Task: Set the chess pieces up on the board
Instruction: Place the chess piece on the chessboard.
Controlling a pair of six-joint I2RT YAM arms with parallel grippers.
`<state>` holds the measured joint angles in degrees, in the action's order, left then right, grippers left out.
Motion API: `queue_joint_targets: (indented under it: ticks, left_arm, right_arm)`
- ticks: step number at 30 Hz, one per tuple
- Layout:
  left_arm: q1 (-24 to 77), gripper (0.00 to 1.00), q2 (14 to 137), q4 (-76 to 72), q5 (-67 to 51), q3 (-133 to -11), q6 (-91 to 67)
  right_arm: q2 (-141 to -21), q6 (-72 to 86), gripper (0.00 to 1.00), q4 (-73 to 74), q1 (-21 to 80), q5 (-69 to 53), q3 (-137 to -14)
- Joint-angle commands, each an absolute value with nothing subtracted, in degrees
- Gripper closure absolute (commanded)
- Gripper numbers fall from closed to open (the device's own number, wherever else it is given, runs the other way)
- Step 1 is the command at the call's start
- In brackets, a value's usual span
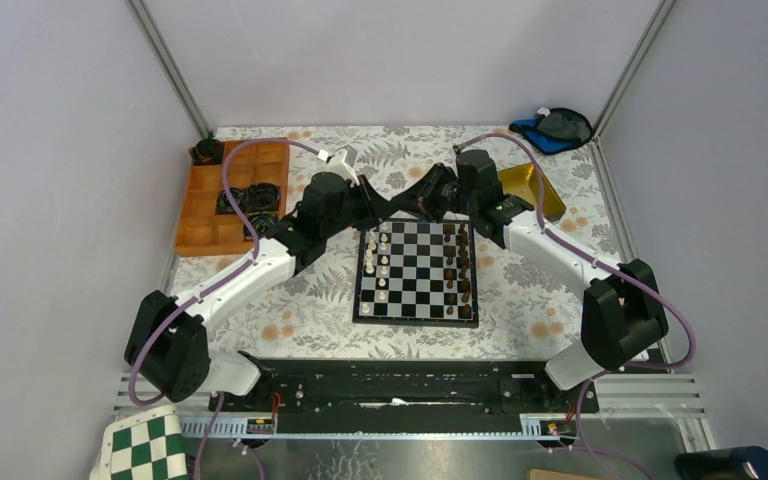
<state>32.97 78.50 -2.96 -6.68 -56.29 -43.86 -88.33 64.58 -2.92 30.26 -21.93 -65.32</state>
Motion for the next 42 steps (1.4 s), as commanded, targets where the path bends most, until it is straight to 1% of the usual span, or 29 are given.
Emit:
queue_joint_targets:
  ticks: [1,5,10,14,18,24,36,42]
  left_arm:
    - [32.43,0.96,80.09,-3.21,-3.39,-59.67,-40.72]
    - [32.43,0.98,81.64,0.52,-4.21,-62.25,-39.54]
    - [32.43,0.99,82.00,1.67,-5.28,-62.40,-39.79]
    - [32.43,1.00,82.34,2.80,-5.71,-62.79,-40.11]
    - [32.45,1.00,82.26,3.87,-5.02,-62.92,-40.74]
    - [32.43,1.00,82.59,6.92,-4.28,-64.60,-42.14]
    - [32.43,1.00,83.91,12.33,-4.56,-69.24,-45.18]
    - [32.34,1.00,83.39,18.16,-3.34,-72.06,-47.43]
  right_arm:
    - [-86.33,64.45,1.00,-1.57,30.94,-25.25,-64.91]
    - [-86.31,63.32,0.88,-0.67,30.86,-24.62,-65.60]
    - [-86.22,62.62,0.76,-0.35,30.91,-24.34,-65.82]
    - [-86.04,61.84,0.69,-0.34,30.91,-24.00,-66.12]
    - [-86.04,61.16,0.65,1.58,30.89,-23.65,-66.52]
    - [-85.83,59.82,0.61,2.67,30.93,-22.50,-67.35]
    - [-85.11,56.69,0.60,5.73,30.73,-19.43,-69.20]
    - [-83.96,54.80,0.59,8.53,29.73,-16.00,-70.03]
